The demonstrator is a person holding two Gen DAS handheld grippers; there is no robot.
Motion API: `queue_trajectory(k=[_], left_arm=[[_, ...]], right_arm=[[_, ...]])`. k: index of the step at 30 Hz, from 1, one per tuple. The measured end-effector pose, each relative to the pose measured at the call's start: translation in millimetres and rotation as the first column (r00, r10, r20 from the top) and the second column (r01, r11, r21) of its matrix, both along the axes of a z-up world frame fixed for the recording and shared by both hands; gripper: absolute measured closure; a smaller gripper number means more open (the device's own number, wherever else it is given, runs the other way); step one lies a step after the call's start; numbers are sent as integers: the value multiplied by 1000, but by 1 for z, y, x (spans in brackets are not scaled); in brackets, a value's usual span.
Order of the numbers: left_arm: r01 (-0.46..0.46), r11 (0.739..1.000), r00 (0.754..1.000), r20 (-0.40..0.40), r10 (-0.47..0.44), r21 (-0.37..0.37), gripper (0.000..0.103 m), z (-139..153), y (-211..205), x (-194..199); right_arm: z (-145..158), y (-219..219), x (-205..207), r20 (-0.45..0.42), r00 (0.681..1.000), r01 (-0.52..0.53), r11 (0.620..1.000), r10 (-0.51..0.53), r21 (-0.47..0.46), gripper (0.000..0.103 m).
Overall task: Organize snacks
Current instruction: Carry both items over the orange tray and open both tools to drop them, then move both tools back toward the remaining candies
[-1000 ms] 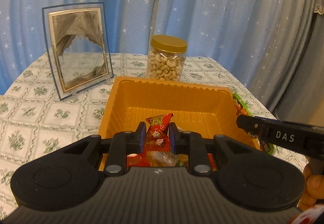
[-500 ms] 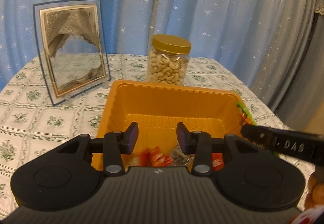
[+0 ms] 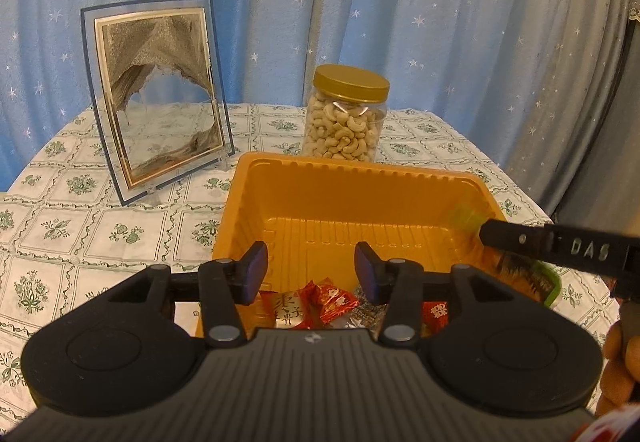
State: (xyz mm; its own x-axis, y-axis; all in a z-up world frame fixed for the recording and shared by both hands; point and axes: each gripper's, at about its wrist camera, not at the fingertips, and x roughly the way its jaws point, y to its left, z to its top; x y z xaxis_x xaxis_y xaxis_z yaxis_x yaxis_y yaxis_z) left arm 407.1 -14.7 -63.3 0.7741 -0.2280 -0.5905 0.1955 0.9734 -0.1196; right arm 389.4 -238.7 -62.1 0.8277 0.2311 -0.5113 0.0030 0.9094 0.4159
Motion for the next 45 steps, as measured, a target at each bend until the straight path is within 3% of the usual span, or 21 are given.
queue_trajectory(k=[1, 2, 11, 19, 25, 29, 39, 45], left_arm=[[0, 1000, 1000, -4, 0, 1, 57, -1, 0, 0], [-2, 1000, 1000, -8, 2, 2, 55, -1, 1, 0], [6, 1000, 1000, -3, -6, 13, 52, 4, -2, -19], [31, 999, 999, 18, -31, 12, 51, 17, -9, -61], [25, 1000, 999, 27, -25, 5, 47, 27, -10, -101], [14, 1000, 1000, 22, -14, 1, 45, 31, -10, -133], [6, 1000, 1000, -2, -6, 17, 40, 29, -6, -212], [-16, 1000, 1000, -20, 16, 11, 31, 23, 2, -252]], right_arm=[[-1, -3, 0, -2, 1000, 14, 1000, -14, 22, 43], [-1, -5, -1, 1, 1000, 27, 999, -27, 27, 41], [8, -11, -17, 47, 996, 76, 996, -74, -37, 41], [22, -15, -52, 63, 993, 99, 994, -97, -41, 41], [37, -18, -94, 59, 994, 91, 994, -87, -62, 40], [40, -13, -129, 47, 997, 61, 992, -56, -112, 27], [40, 3, -215, 25, 1000, 8, 989, -4, -149, 25], [31, 13, -248, -23, 999, -25, 987, 22, -157, 24]])
